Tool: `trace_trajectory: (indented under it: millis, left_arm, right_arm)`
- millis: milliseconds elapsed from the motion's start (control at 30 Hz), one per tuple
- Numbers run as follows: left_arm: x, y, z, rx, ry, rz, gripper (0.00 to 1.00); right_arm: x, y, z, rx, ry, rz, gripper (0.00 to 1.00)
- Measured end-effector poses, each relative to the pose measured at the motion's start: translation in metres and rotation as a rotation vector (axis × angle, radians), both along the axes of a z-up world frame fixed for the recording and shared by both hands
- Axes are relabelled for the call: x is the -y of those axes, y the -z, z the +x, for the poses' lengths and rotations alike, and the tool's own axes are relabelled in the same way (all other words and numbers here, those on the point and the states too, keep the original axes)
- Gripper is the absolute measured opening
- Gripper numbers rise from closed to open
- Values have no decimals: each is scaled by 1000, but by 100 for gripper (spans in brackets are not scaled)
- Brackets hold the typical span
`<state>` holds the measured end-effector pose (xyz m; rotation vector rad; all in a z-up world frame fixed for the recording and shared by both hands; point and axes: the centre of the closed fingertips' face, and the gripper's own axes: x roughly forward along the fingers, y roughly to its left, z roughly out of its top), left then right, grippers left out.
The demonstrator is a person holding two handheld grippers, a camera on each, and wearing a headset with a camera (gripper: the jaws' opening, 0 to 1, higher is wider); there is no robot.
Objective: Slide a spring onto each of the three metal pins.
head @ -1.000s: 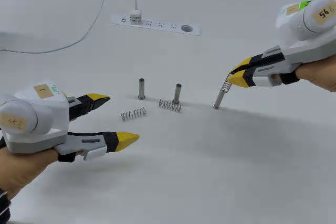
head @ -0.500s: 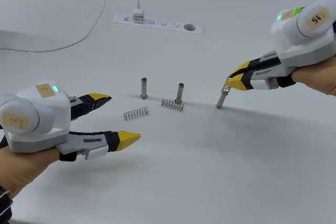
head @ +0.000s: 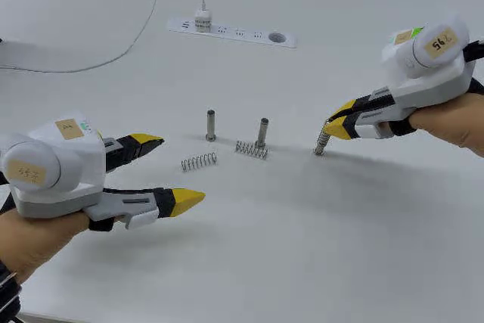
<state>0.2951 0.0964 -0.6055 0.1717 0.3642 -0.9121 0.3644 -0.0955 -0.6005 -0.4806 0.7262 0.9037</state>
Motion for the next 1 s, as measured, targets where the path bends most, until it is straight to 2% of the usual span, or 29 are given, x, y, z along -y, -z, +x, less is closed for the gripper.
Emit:
trace_trajectory:
  millis: [433, 733, 1000]
  left_arm:
    - [-1, 0, -2, -1, -3, -2, 65]
    - [-2, 0, -2, 0, -5, 0, 65]
    - [-2, -2, -2, 4, -4, -2, 65]
  right_arm:
    - [0, 15, -2, -23, 12, -15, 12]
    - [-1, 14, -2, -17, 18, -4, 12]
    - [0, 11, -6, 1, 18, 7, 19]
